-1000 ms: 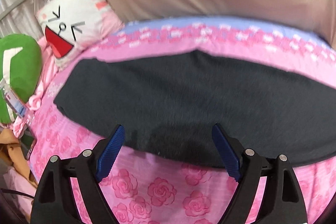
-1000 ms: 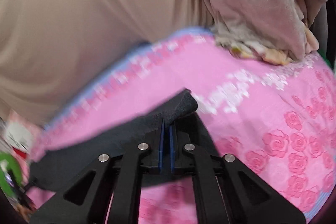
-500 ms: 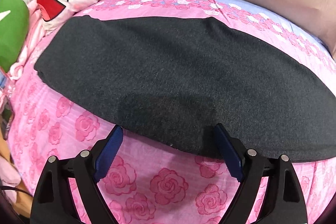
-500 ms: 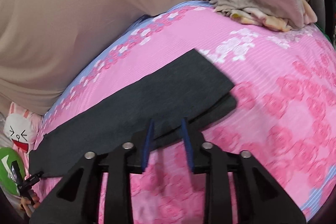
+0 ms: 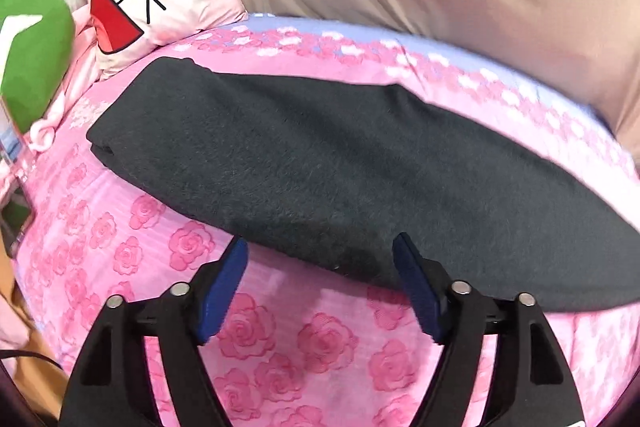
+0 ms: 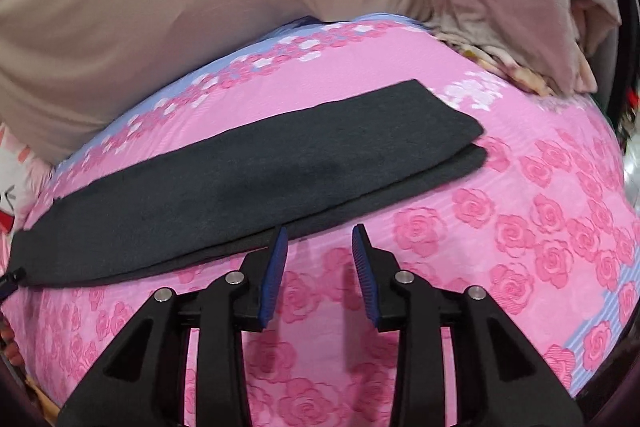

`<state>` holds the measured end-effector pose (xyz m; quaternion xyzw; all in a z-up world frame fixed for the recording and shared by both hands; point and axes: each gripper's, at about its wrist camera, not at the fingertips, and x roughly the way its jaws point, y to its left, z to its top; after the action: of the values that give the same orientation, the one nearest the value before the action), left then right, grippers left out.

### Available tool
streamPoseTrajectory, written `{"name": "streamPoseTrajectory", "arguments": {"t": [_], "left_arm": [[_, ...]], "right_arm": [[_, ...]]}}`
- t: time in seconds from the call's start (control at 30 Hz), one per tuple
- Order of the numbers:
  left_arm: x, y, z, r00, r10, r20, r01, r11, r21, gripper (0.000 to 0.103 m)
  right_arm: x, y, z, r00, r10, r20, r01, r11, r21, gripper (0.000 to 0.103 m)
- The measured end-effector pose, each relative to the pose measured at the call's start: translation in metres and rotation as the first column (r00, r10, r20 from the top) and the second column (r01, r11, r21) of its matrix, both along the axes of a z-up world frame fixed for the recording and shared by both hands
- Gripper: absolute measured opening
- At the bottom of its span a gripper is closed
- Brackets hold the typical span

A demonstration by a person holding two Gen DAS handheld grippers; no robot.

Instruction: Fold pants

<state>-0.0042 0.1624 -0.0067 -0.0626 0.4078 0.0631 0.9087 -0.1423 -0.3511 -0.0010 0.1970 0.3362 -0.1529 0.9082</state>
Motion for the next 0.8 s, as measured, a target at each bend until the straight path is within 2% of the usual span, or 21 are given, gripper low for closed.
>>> {"name": "streamPoseTrajectory", "arguments": {"t": [0.07,0.17,0.27,0.37,0.47,0.57,0.6,0.7,0.8], "left_arm": [[-0.002,-0.003,0.001,1.0,0.0,0.021,0.0,1.0,-0.009,0.08],[-0.001,-0.011,-0.003,0.999,-0.009,0.044,0.01,1.0,-0.003,0.08],[-0.001,-0.017,-0.01,0.999,-0.013,0.043,0.013,1.0,-0.004,0.081],[-0.004,-0.019,-0.009,0.998,-0.016,0.066,0.014,1.0,0.026,0.081],[-0.007,-0.017,-0.008,0.996,-0.017,0.092,0.015,1.0,0.018,0.081],[-0.004,-0.017,-0.01,0.997,-0.012,0.073,0.011,1.0,0.018,0.082],[-0.003,-0.016,-0.011,0.998,-0.012,0.066,0.011,1.0,0.014,0.082],[-0.004,-0.012,-0.011,0.998,0.0,0.069,0.001,1.0,-0.007,0.082],[-0.002,-0.011,-0.013,0.998,0.002,0.06,-0.001,1.0,-0.015,0.082]], "right_arm": [[-0.001,-0.006,0.001,1.0,0.0,0.009,-0.001,1.0,0.021,0.033],[0.009,-0.014,-0.002,0.998,0.051,0.032,-0.054,0.99,0.13,0.033],[0.027,-0.014,-0.01,0.996,0.089,0.003,-0.088,0.978,0.189,0.033],[0.039,-0.006,-0.011,0.994,0.107,0.008,-0.107,0.976,0.189,0.033],[0.046,0.005,-0.009,0.989,0.144,0.028,-0.147,0.969,0.196,0.033],[0.055,0.019,-0.013,0.989,0.145,-0.029,-0.139,0.977,0.16,0.033],[0.053,0.023,-0.011,0.99,0.14,-0.03,-0.134,0.98,0.148,0.033],[0.047,0.034,-0.01,0.984,0.176,-0.003,-0.172,0.966,0.194,0.033],[0.049,0.044,-0.014,0.982,0.188,-0.034,-0.18,0.97,0.165,0.033]]}}
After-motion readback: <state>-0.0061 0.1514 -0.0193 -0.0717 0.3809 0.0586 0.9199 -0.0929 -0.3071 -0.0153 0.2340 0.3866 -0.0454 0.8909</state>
